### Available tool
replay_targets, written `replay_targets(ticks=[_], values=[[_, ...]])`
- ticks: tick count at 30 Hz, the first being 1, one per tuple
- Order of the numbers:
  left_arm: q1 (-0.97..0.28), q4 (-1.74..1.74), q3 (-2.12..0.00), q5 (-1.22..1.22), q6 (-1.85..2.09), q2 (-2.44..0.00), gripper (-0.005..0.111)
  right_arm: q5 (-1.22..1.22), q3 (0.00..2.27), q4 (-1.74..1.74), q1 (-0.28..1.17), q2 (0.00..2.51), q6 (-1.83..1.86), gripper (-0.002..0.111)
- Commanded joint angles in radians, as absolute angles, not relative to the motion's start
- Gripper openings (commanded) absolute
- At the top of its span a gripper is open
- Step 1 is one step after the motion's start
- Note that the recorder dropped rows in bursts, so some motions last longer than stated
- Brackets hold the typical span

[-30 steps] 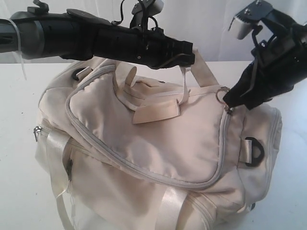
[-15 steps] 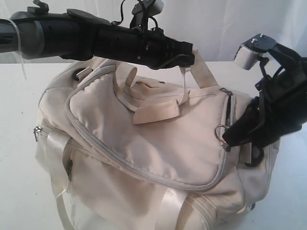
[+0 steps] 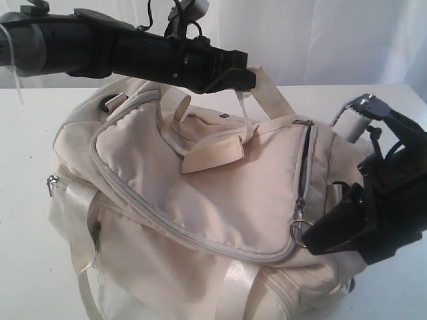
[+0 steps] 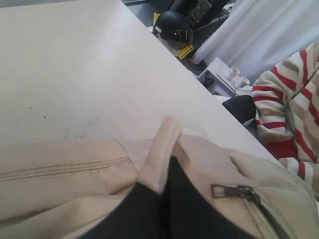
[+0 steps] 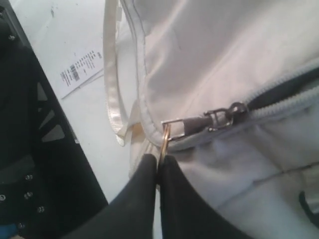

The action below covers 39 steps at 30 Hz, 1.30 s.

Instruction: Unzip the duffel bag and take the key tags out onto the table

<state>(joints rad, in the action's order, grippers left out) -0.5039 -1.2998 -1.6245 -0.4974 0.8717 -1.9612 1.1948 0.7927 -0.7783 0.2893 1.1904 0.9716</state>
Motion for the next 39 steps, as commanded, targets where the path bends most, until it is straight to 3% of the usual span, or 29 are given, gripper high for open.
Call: replay_targets(ticks=[1, 10, 22, 34, 36, 39], values=[[-0.488, -1.321, -1.628, -0.485, 0.865, -1.945, 0.0, 1.221, 0.74, -0.871, 0.295, 1.183, 1.035, 0.0], [-0.488, -1.321, -1.628, -0.459, 0.865, -1.945, 0.0, 1.196, 0.645, -0.902, 0.411, 1.183, 1.039, 0.0], [-0.488, -1.321, -1.628, -0.477, 0.865, -1.945, 0.0, 0.795, 0.581, -1.066, 0.675, 1.215, 1.044, 0.0], [-0.488, -1.297, -1.628, -0.519, 0.871, -1.945, 0.0, 0.606, 0.581, -1.132, 0.817, 1.319, 1.028, 0.0], [-0.488, -1.266, -1.628, -0.519, 0.871, -1.945, 0.0, 0.603, 0.583, -1.13, 0.817, 1.31, 1.02, 0.005], [-0.488, -1.198, -1.628, -0.526, 0.871, -1.945, 0.006, 0.608, 0.586, -1.127, 0.817, 1.289, 1.01, 0.027]])
